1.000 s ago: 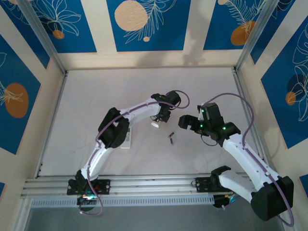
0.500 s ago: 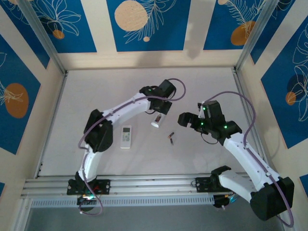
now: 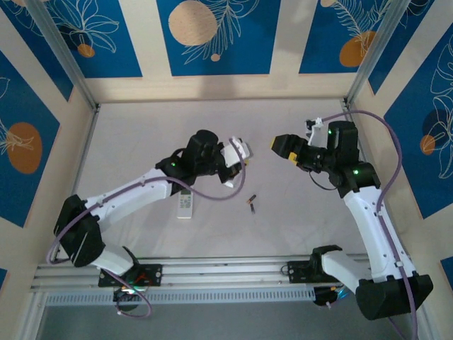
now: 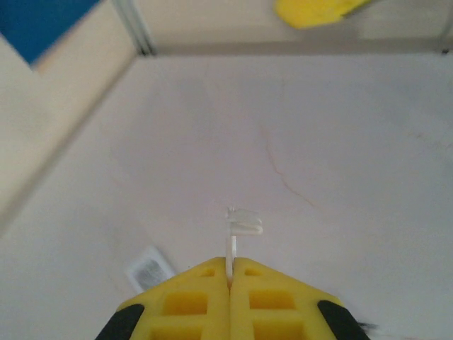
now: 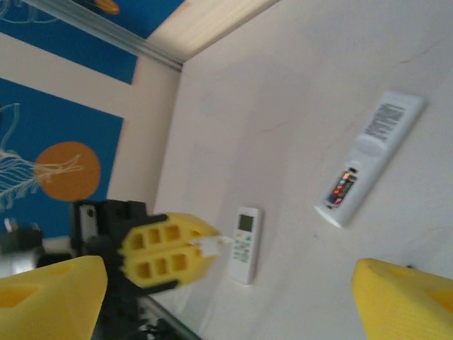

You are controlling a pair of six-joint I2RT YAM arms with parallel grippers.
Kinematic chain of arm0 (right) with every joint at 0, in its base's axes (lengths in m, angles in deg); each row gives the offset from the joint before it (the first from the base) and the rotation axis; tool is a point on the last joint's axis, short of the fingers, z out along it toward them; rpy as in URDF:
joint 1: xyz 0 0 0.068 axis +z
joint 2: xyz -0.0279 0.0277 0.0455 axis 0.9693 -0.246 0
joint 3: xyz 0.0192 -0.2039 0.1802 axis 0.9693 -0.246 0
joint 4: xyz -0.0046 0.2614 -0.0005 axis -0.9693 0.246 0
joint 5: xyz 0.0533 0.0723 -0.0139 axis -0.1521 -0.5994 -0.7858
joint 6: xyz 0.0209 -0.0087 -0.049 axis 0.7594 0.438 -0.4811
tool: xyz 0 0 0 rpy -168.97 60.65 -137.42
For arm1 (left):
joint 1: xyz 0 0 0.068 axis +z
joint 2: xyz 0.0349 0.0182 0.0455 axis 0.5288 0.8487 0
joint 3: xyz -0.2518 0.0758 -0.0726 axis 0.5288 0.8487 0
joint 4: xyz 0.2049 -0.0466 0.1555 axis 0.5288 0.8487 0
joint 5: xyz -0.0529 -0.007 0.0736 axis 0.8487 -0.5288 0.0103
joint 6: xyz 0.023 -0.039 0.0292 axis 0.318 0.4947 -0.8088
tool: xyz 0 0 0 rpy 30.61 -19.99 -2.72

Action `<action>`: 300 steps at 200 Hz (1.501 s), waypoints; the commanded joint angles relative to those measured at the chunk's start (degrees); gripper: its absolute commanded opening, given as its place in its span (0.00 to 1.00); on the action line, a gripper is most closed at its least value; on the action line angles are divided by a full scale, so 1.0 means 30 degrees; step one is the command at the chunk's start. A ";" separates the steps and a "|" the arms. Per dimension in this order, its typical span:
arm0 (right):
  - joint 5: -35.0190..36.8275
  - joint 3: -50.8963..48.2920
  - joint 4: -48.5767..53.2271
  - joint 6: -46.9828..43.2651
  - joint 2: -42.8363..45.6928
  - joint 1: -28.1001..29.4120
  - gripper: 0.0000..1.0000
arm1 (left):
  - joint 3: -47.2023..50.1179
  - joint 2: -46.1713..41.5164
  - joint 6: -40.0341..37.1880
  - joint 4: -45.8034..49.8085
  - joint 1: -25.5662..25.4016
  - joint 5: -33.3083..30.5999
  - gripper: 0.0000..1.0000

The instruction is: Load the batteries into the remote control

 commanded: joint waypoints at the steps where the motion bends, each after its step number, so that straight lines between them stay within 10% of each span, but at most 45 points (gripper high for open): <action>1: -0.0628 0.1005 0.2110 0.2695 -0.0074 0.0491 0.87 | 0.1649 -0.0622 -0.7979 -0.4432 -0.1157 -0.2169 0.00; 43: -0.0840 -0.0545 0.0323 1.1301 0.0186 0.1332 0.81 | 0.3160 0.1006 -1.4878 -1.4170 -0.2865 -0.7065 0.00; 86: 0.1319 0.0735 0.0502 1.0750 -0.0283 0.1798 0.77 | 0.2538 0.3709 -1.8624 -2.0644 -0.3726 -0.9513 0.00; 185: 0.1451 0.1163 -0.2303 1.1193 -0.0198 0.1341 0.32 | 0.1862 0.4610 -1.9926 -2.2449 -0.4210 -1.0509 0.00; 300: 0.0502 0.1766 -0.2954 1.0173 -0.0542 0.0859 0.16 | 0.1015 0.4921 -1.9252 -2.0337 -0.4390 -1.0630 0.00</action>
